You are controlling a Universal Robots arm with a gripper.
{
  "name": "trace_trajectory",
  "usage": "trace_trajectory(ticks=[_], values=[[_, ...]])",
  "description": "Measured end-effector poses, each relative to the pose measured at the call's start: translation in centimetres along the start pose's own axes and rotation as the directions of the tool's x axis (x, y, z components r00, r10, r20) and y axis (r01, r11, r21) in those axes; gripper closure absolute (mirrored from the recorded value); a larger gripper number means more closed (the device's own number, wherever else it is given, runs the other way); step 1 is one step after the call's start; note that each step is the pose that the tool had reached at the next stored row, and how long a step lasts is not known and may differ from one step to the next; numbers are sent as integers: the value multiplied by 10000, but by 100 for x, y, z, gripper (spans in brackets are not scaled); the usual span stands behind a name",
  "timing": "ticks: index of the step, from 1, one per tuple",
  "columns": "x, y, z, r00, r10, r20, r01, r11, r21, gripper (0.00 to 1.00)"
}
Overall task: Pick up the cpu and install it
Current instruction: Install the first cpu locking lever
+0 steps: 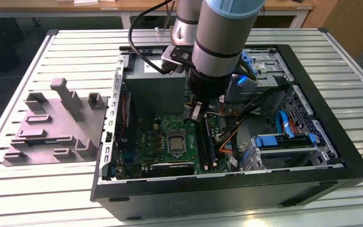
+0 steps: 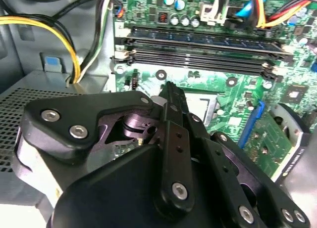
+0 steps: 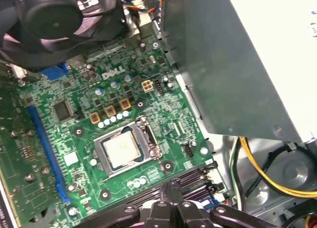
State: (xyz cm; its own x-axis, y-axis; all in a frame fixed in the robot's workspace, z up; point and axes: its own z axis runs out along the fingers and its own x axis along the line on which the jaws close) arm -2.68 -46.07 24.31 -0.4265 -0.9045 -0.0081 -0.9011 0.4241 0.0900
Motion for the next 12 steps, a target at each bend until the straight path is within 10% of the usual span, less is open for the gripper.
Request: trace_trajectory(ticks=[12], values=[[-30,97,35,10000,-22,91,23,10000,-42,89]])
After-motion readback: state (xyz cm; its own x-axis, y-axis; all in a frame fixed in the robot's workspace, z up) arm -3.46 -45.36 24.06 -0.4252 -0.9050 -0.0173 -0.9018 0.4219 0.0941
